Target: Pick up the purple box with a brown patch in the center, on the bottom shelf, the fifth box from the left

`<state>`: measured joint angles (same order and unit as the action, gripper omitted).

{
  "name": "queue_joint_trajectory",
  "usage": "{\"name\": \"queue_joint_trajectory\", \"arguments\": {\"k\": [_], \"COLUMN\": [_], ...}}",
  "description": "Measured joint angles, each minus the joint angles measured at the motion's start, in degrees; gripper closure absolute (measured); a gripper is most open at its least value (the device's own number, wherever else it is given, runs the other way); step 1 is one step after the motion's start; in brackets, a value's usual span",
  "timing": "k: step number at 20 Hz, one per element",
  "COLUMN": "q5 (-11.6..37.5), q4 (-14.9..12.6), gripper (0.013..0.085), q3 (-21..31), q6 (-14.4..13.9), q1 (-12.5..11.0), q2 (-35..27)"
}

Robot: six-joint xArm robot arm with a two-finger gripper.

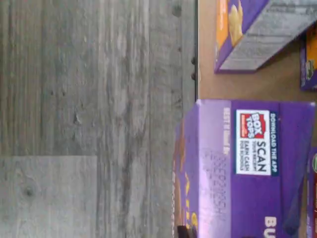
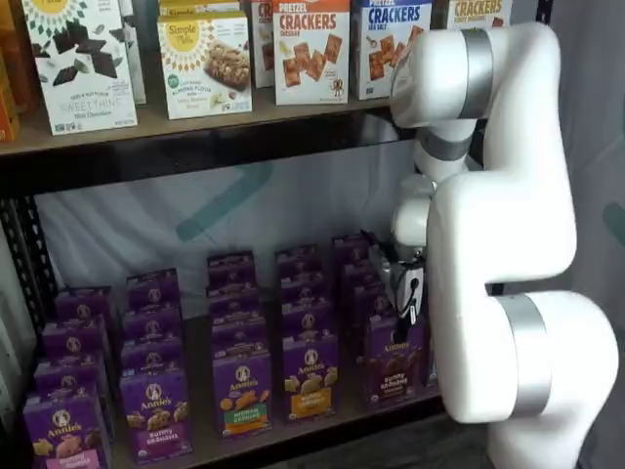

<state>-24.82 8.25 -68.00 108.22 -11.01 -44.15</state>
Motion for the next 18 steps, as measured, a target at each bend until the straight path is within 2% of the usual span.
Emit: {"name": "queue_joint_trajectory", "arguments": {"k": [4, 6, 9, 13, 18], "q5": [0.52, 0.18, 0.42, -0.28, -1.57], "q4": [3.33, 3.82, 1.55, -2.79, -2.48], "gripper": [0.0650, 0.0650, 0.0650, 0.0650, 0.0650], "q3": [5.26, 8.04, 12.00, 17.79, 24.25], "q6": [2.66, 2.66, -0.39, -6.43, -8.60], "q1": [0.42, 0.89, 1.92, 4.04, 6.50], "q2": [4.51, 7.02, 10.28, 15.27, 21.68]}}
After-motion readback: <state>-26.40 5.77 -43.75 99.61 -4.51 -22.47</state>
